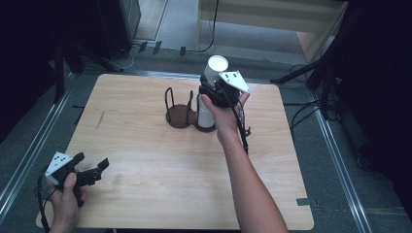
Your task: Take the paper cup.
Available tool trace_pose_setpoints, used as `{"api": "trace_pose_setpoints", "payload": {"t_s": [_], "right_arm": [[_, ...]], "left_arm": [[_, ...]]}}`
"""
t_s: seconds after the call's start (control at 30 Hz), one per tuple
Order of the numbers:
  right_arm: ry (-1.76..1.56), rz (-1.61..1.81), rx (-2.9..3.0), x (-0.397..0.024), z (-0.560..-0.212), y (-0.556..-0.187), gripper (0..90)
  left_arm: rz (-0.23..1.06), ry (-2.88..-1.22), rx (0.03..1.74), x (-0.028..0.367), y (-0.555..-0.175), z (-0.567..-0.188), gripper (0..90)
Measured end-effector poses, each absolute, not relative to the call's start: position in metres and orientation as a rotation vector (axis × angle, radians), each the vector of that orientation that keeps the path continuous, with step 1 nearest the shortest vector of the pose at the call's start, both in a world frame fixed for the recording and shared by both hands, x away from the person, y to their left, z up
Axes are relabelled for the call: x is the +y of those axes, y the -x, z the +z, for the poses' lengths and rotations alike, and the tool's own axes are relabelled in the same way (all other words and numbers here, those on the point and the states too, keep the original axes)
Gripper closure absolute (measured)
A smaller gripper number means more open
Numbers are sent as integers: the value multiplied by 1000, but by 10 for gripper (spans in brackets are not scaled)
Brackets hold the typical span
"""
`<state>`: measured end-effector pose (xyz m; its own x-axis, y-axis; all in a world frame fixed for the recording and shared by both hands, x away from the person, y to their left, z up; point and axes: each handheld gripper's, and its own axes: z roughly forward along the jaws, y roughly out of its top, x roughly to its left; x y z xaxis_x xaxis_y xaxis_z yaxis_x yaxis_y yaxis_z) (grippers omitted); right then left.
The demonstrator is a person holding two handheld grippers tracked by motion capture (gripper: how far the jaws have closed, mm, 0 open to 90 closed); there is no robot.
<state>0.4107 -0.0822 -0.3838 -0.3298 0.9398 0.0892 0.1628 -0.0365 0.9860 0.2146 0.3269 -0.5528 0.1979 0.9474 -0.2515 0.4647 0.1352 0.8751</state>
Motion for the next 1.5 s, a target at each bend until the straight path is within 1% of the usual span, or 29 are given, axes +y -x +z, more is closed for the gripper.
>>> {"api": "trace_pose_setpoints", "payload": {"t_s": [0.5,1.03,1.17,1.5], "right_arm": [[-1186,1442,1505,-106,-372,-401,267],[-1211,1420,1483,-135,-382,-373,267],[-1213,1406,1481,-144,-386,-366,267],[-1240,1393,1467,-162,-400,-344,266]], "left_arm": [[617,-1487,1417,327,-215,-553,0],[616,-1502,1381,326,-214,-552,0],[631,-1513,1381,325,-213,-552,0],[720,-1545,1375,317,-213,-544,0]]}}
